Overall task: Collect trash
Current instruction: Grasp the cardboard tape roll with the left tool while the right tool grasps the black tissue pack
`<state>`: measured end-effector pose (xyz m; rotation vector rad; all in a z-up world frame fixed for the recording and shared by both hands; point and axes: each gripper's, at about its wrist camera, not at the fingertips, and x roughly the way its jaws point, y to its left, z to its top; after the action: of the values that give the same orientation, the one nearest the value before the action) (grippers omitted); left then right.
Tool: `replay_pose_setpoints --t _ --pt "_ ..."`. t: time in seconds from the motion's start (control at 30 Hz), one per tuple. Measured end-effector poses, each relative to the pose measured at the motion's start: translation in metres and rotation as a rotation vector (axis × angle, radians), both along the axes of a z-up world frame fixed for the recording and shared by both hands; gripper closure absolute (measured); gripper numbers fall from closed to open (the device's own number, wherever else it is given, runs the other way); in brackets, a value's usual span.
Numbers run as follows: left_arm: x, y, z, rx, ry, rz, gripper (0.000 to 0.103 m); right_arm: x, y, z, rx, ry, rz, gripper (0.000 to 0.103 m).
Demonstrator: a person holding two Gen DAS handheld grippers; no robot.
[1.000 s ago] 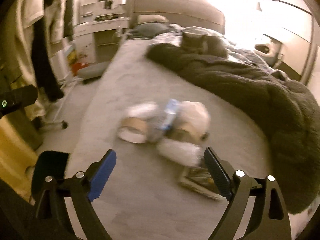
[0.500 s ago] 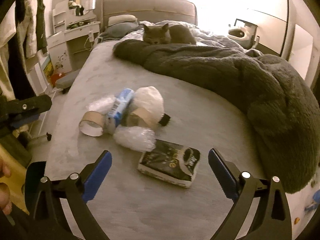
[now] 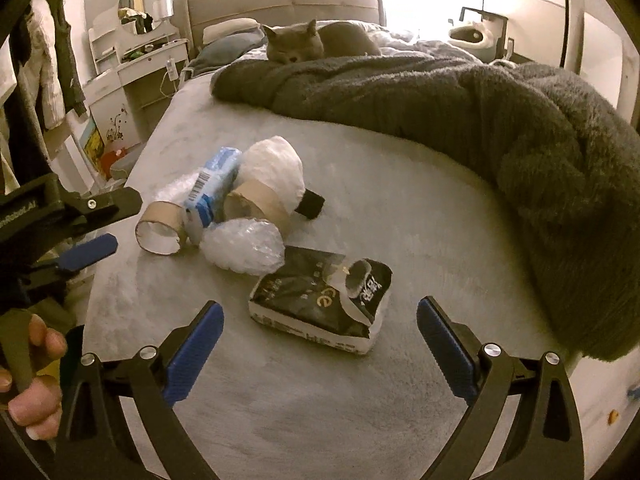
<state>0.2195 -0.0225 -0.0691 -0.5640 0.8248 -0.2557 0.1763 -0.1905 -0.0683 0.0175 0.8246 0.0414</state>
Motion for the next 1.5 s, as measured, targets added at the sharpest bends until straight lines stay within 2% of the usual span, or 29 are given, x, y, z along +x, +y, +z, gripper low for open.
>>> replay_pose_setpoints --t 0.1,0.2,0.27,0.5,0.77,1.07,1.13,1.27,1.5 --pt "0.004 0.000 -0.006 -0.011 0.004 0.018 0.029 0.001 -0.004 -0.005 0.014 0.011 -0.009 0.005" --pt "0.007 0.002 -0.014 -0.069 0.023 0.025 0.029 0.003 -0.006 -0.010 0.030 0.026 -0.013 0.005" --pt "0.009 0.002 -0.017 -0.081 0.031 0.029 0.030 0.003 -0.007 -0.014 0.040 0.034 -0.013 0.005" --pt "0.016 -0.005 -0.022 -0.066 0.037 0.025 0.032 0.003 -0.011 -0.024 0.068 0.036 -0.028 0.005" --pt "0.024 -0.011 -0.030 -0.035 0.055 0.032 0.044 0.007 -0.006 -0.026 0.068 0.020 -0.052 0.004" --pt "0.023 -0.017 -0.026 0.018 0.031 0.027 0.045 0.023 -0.003 -0.026 0.031 0.030 -0.024 0.004" --pt "0.023 -0.017 -0.024 0.020 0.027 0.025 0.045 0.024 -0.004 -0.026 0.026 0.033 -0.016 0.007" --pt "0.022 -0.016 -0.023 0.023 0.024 0.024 0.045 0.029 -0.010 -0.023 0.015 0.038 -0.012 0.024" --pt "0.014 -0.011 -0.018 0.043 0.004 0.011 0.046 0.028 -0.017 -0.017 -0.022 0.035 0.003 0.028"
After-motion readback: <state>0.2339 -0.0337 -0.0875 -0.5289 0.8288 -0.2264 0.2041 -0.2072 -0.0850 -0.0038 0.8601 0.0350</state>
